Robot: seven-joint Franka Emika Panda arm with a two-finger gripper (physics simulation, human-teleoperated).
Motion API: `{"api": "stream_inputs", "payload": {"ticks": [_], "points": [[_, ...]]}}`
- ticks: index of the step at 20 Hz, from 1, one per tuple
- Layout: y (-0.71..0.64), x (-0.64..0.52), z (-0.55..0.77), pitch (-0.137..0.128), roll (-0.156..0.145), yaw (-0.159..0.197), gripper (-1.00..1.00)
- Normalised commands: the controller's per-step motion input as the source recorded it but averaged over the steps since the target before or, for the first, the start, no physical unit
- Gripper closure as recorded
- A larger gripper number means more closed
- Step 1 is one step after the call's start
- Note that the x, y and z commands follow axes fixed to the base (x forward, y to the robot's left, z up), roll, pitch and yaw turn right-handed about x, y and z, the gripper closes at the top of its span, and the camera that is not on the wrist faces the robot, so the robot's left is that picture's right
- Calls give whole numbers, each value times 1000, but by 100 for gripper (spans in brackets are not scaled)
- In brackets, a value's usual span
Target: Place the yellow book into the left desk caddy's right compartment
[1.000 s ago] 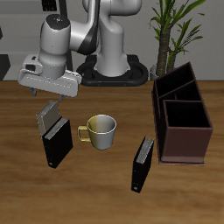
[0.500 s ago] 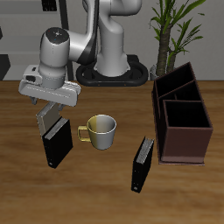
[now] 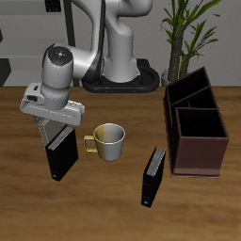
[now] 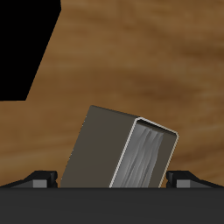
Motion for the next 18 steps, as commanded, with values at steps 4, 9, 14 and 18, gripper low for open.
{"api": "stream_inputs", "payload": {"ticks": [4,9,14,18], "points": [[34,78,-140,-13,-7,-93,100],[95,34,87,-2,6,29,100],[122,-79,381,-29,0,0,100],[171,-139,504,10,-15,18,100]]}}
